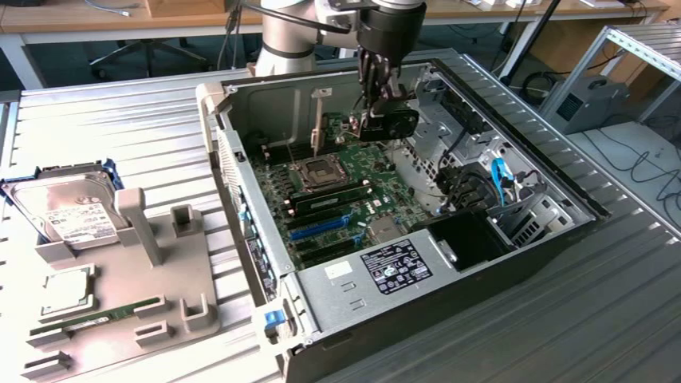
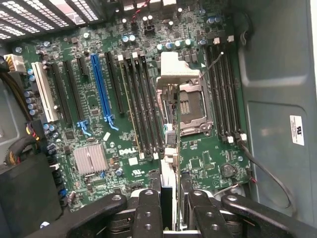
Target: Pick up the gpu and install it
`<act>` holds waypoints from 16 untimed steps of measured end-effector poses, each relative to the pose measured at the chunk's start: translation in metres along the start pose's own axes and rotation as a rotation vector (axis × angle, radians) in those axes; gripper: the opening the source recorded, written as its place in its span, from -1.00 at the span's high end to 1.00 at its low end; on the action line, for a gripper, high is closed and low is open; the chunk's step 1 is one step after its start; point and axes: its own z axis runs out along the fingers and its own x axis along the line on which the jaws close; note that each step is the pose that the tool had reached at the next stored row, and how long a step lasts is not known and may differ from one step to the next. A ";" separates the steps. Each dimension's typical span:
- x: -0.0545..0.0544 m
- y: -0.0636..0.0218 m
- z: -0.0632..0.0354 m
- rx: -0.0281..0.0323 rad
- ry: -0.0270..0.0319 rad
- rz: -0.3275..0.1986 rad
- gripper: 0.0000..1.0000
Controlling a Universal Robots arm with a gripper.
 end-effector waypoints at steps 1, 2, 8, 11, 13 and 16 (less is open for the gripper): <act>0.000 0.0000 0.0000 -0.0001 -0.0002 -0.004 0.47; 0.000 0.0000 0.0001 -0.0001 -0.0005 -0.008 0.47; 0.000 0.0000 0.0003 -0.0006 -0.0024 -0.039 0.47; 0.000 0.0000 0.0004 -0.0008 -0.0032 -0.054 0.47; 0.000 0.0000 0.0004 -0.0009 -0.0038 -0.064 0.47; 0.000 0.0001 0.0005 -0.0011 -0.0044 -0.077 0.47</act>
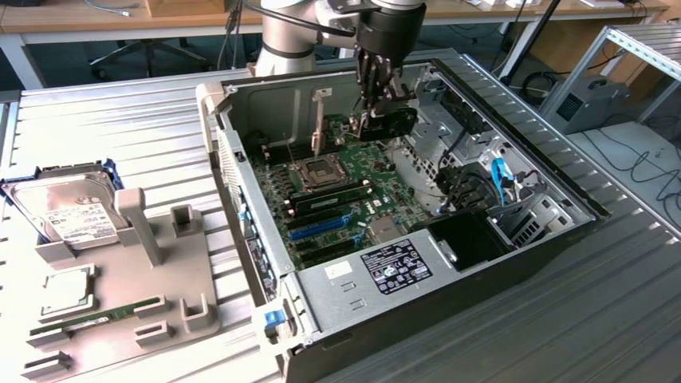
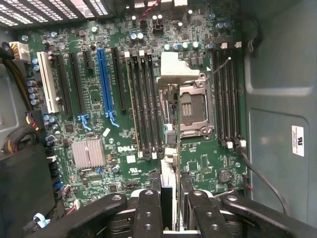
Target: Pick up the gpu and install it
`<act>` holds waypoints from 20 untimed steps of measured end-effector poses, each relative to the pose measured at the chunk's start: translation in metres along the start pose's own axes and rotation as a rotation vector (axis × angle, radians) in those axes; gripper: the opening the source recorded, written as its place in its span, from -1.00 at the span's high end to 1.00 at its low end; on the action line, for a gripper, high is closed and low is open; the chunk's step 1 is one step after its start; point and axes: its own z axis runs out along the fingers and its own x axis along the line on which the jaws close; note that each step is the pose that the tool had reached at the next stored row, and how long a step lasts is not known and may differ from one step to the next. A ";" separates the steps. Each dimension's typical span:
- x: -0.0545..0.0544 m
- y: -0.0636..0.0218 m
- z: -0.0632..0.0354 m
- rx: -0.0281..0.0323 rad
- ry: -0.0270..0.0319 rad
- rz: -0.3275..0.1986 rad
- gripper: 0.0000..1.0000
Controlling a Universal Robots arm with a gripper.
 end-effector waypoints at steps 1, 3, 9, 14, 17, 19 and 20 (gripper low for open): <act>0.000 0.0000 0.0000 0.0000 -0.0003 -0.004 0.47; 0.000 0.0000 0.0001 -0.0002 -0.0008 -0.015 0.47; 0.000 0.0000 0.0003 -0.0006 -0.0020 -0.041 0.47; 0.000 0.0001 0.0006 -0.0008 -0.0029 -0.060 0.47; 0.000 0.0000 0.0008 -0.0009 -0.0034 -0.075 0.47; 0.000 0.0001 0.0008 -0.0010 -0.0036 -0.082 0.47; 0.000 0.0001 0.0009 -0.0011 -0.0038 -0.086 0.47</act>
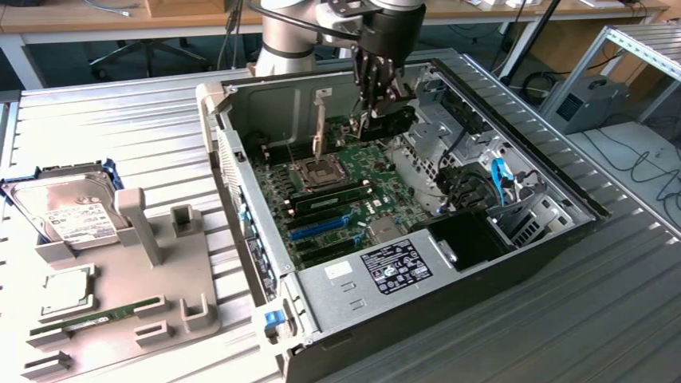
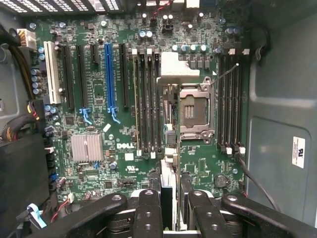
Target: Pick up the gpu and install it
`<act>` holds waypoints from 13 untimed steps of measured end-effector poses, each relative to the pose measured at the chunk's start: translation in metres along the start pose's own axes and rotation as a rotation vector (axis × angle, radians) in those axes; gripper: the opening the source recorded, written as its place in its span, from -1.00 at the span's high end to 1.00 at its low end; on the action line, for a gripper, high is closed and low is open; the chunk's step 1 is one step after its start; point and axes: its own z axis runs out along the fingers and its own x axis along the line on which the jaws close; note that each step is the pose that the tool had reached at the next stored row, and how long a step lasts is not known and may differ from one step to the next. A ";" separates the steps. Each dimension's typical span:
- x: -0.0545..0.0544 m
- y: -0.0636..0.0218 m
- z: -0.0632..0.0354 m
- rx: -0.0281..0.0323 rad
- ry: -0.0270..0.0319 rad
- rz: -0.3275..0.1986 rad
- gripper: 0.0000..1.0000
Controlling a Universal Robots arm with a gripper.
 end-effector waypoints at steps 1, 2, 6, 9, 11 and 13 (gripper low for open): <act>0.000 0.0000 0.0000 -0.0001 -0.0001 -0.004 0.47; 0.000 0.0000 0.0001 -0.0001 -0.0001 -0.008 0.47; 0.000 0.0000 0.0004 -0.0003 -0.0006 -0.024 0.47; 0.000 0.0000 0.0006 -0.0005 -0.0009 -0.038 0.47; 0.000 0.0001 0.0007 -0.0006 -0.0011 -0.047 0.47; 0.000 0.0001 0.0008 -0.0007 -0.0011 -0.053 0.47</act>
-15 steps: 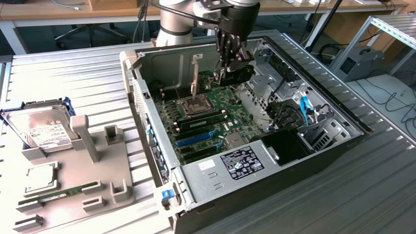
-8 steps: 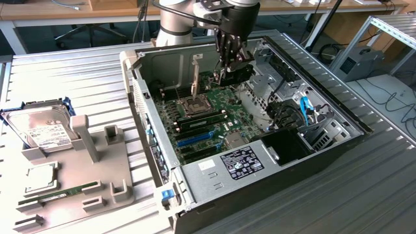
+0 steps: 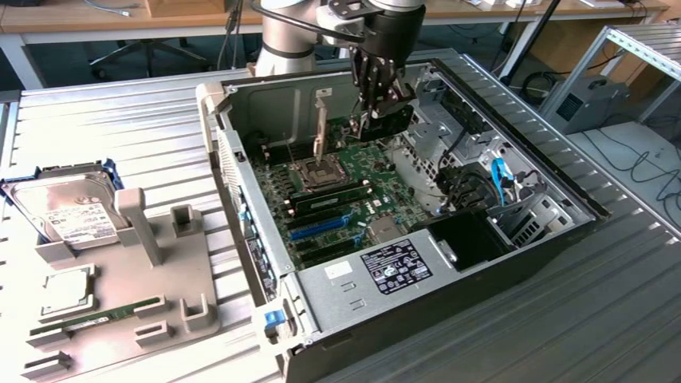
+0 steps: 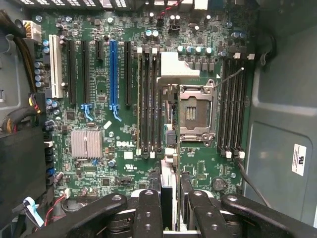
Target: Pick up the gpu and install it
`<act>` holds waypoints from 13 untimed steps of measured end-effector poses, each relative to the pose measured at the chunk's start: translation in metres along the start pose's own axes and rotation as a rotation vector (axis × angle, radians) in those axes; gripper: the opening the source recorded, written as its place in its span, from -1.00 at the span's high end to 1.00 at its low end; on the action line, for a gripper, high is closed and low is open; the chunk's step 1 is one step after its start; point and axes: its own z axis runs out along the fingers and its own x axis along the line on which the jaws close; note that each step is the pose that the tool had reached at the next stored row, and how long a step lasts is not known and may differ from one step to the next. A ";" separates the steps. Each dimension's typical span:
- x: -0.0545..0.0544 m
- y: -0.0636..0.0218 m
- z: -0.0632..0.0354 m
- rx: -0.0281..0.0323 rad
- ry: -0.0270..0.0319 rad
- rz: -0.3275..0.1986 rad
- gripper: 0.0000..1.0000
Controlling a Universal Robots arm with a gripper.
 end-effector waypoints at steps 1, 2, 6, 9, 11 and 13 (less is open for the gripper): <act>0.000 0.0000 0.0001 0.0000 -0.0001 -0.004 0.47; 0.000 0.0000 0.0001 -0.0001 -0.0001 -0.007 0.47; 0.000 0.0000 0.0002 -0.0003 -0.0004 -0.021 0.47; 0.000 0.0000 0.0003 -0.0004 -0.0010 -0.032 0.47; 0.000 0.0000 0.0004 -0.0004 -0.0014 -0.039 0.47; 0.000 0.0000 0.0004 -0.0006 -0.0017 -0.049 0.47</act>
